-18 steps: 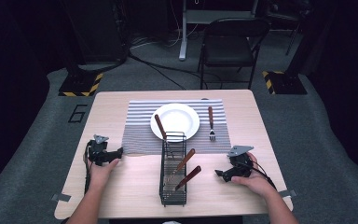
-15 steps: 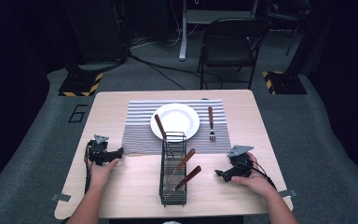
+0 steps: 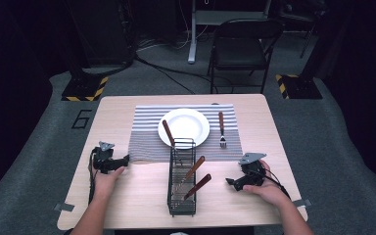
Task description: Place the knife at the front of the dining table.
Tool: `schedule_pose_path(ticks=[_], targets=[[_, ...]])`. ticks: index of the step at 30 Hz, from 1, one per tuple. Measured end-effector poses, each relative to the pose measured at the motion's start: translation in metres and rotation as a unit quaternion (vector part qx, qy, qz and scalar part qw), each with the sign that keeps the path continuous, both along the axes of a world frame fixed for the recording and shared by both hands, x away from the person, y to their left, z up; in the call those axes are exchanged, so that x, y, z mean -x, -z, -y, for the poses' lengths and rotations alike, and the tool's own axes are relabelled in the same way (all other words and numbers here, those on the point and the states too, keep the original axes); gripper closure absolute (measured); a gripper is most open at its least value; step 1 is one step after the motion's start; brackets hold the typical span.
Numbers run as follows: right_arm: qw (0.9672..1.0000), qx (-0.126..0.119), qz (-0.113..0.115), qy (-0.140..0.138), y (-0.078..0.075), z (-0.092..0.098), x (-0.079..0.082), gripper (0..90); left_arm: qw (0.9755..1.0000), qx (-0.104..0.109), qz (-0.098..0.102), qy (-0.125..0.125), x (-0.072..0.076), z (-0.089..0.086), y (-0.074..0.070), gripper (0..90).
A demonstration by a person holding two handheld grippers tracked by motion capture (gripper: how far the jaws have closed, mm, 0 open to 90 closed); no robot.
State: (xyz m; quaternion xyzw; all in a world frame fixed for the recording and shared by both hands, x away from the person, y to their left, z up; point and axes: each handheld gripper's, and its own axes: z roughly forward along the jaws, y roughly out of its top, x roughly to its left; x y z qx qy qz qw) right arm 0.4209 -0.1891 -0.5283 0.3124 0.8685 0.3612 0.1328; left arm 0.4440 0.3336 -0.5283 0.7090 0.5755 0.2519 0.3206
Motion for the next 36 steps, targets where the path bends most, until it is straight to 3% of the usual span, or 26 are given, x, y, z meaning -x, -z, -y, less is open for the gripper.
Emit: schedule_pose_path(ticks=[8,12,17,24,25,36], targets=[[1.0,0.0,-0.004,0.0,0.0,0.0,0.0,0.0,1.0,0.001,-0.002,-0.001,0.0,0.001,-0.001,18.4],[1.0,-0.001,-0.003,0.0,0.0,0.0,0.0,0.0,1.0,0.0,-0.004,0.004,0.001,0.002,-0.003,25.6],[1.0,0.0,-0.004,0.0,0.0,0.0,0.0,0.0,0.9998,0.02,-0.006,0.002,0.003,0.001,-0.007,29.3],[1.0,0.0,-0.004,-0.001,0.0,0.0,0.0,0.0,0.9999,0.01,0.012,0.005,0.013,0.011,-0.024,33.3],[1.0,-0.001,-0.004,-0.001,0.0,0.0,0.0,0.0,0.9999,0.006,0.005,0.01,0.014,0.011,-0.026,33.2],[1.0,0.0,-0.004,-0.001,0.0,0.0,0.0,0.0,0.9991,0.03,-0.001,0.031,0.023,0.023,-0.04,39.6]])
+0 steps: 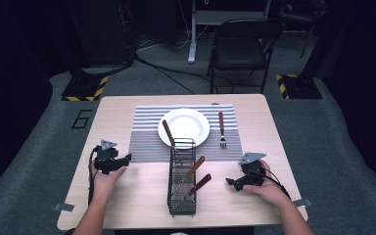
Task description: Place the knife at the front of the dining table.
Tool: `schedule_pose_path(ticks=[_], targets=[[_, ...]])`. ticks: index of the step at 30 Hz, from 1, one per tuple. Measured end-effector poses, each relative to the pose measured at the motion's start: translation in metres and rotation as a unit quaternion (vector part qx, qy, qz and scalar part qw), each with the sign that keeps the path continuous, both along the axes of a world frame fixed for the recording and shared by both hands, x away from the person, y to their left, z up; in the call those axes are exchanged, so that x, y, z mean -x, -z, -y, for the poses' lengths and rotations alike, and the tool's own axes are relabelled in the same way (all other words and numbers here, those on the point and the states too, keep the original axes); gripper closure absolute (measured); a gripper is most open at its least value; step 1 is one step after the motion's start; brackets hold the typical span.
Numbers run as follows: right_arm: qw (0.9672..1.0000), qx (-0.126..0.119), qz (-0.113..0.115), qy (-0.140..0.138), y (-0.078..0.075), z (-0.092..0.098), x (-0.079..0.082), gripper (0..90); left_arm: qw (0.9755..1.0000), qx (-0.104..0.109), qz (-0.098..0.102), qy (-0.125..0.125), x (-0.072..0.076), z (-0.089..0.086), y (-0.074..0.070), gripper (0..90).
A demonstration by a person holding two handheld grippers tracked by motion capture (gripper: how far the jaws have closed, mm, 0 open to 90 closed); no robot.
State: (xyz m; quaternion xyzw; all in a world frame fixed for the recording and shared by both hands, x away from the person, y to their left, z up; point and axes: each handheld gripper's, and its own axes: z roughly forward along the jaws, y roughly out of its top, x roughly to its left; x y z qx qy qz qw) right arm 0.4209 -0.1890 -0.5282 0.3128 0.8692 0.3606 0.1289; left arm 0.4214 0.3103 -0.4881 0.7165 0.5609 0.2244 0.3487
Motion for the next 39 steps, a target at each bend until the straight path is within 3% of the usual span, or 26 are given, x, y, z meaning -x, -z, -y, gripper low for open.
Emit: schedule_pose_path(ticks=[6,26,28,39], targets=[[1.0,0.0,0.0,0.0,0.0,0.0,0.0,0.0,0.9998,0.015,0.005,0.015,0.004,0.005,-0.008,43.7],[1.0,0.0,0.0,0.0,0.0,0.0,0.0,0.0,0.9984,0.02,0.014,0.05,0.01,0.02,-0.028,49.4],[1.0,0.0,0.0,0.0,0.0,0.0,0.0,0.0,0.9979,0.023,0.024,0.056,0.012,0.024,-0.034,49.4],[1.0,0.0,0.0,0.0,0.0,0.0,0.0,0.0,0.9953,0.036,0.029,0.085,0.013,0.038,-0.05,51.3]])
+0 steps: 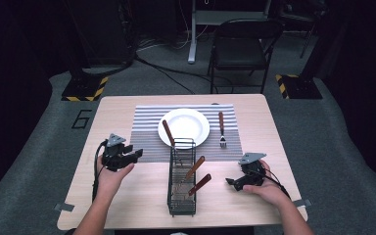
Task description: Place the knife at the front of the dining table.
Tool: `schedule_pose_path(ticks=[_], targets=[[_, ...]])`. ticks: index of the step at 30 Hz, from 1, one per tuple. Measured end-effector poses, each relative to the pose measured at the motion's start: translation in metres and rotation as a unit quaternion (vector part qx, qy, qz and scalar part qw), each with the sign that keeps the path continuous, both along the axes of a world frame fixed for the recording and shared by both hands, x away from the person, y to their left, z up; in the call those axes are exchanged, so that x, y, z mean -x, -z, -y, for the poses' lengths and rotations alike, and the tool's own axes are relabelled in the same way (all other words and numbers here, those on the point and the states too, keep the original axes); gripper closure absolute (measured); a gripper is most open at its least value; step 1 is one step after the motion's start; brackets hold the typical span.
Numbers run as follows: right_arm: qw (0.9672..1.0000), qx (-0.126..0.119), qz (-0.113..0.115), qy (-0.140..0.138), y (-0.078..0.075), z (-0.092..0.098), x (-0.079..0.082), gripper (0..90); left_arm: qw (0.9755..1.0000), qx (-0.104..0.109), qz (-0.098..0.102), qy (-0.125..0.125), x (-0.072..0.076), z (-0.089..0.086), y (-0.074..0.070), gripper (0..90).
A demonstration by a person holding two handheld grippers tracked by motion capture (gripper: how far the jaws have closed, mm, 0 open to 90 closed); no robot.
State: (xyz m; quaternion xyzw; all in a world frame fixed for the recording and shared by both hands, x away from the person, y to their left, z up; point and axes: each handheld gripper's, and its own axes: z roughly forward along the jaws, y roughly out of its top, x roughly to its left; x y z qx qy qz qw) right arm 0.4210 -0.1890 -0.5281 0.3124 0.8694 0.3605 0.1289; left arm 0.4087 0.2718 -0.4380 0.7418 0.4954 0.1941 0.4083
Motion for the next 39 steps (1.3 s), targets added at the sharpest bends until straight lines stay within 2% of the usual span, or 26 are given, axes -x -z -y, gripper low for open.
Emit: schedule_pose_path(ticks=[4,11,18,27,39], targets=[[1.0,0.0,0.0,0.0,0.0,0.0,0.0,0.0,0.9997,0.017,-0.005,0.016,0.001,0.008,-0.008,54.5],[1.0,0.0,0.0,0.0,0.0,0.0,0.0,0.0,0.9991,0.007,-0.004,0.041,0.003,0.02,-0.016,57.7],[1.0,0.0,0.0,0.0,0.0,0.0,0.0,0.0,0.9985,0.019,-0.001,0.051,0.001,0.028,-0.023,57.6],[1.0,0.0,0.0,0.0,0.0,0.0,0.0,0.0,0.9973,0.022,0.009,0.069,-0.001,0.044,-0.032,57.4],[1.0,0.0,0.0,0.0,0.0,0.0,0.0,0.0,0.9953,0.031,0.01,0.092,-0.005,0.065,-0.043,58.5]])
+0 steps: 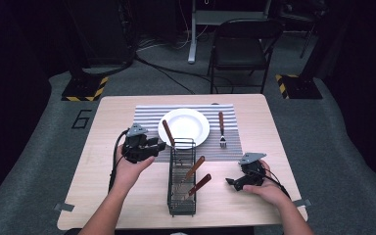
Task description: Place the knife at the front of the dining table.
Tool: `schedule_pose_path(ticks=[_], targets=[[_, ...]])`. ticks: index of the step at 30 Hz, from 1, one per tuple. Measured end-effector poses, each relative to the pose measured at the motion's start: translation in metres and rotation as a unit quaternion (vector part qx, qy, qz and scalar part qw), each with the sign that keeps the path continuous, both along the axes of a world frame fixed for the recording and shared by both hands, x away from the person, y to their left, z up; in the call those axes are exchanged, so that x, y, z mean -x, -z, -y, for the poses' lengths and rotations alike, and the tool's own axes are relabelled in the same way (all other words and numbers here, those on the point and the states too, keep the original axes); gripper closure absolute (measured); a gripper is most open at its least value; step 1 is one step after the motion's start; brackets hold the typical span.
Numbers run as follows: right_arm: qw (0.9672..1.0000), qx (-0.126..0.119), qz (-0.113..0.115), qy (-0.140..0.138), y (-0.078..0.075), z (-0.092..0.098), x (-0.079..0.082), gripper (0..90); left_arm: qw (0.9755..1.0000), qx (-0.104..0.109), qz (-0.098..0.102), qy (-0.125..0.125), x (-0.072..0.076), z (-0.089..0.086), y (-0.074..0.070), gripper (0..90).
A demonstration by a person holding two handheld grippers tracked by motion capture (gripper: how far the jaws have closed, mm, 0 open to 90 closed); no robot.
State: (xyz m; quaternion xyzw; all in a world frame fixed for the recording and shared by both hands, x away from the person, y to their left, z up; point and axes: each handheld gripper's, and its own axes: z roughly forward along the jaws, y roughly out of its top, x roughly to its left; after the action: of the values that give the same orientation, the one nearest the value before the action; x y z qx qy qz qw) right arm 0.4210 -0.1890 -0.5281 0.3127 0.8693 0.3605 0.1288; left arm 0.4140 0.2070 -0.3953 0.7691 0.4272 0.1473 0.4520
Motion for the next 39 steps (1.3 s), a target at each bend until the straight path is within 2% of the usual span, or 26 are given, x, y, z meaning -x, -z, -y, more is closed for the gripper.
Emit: schedule_pose_path(ticks=[16,20,23,30,39], targets=[[1.0,0.0,0.0,0.0,0.0,0.0,0.0,0.0,0.9998,-0.007,-0.004,0.016,-0.01,0.022,0.009,59.6],[1.0,0.0,0.0,0.0,0.0,0.0,0.0,0.0,0.9999,-0.002,-0.002,0.012,-0.012,0.025,0.011,60.2],[1.0,0.0,0.0,0.0,0.0,0.0,0.0,0.0,0.9999,0.003,0.001,0.012,-0.013,0.026,0.014,61.6],[1.0,0.0,0.0,0.0,0.0,0.0,0.0,0.0,0.9999,-0.005,0.008,0.013,-0.014,0.031,0.016,69.7],[1.0,0.0,0.0,0.0,0.0,0.0,0.0,0.0,0.9997,-0.007,0.015,0.015,-0.011,0.032,0.013,73.0]])
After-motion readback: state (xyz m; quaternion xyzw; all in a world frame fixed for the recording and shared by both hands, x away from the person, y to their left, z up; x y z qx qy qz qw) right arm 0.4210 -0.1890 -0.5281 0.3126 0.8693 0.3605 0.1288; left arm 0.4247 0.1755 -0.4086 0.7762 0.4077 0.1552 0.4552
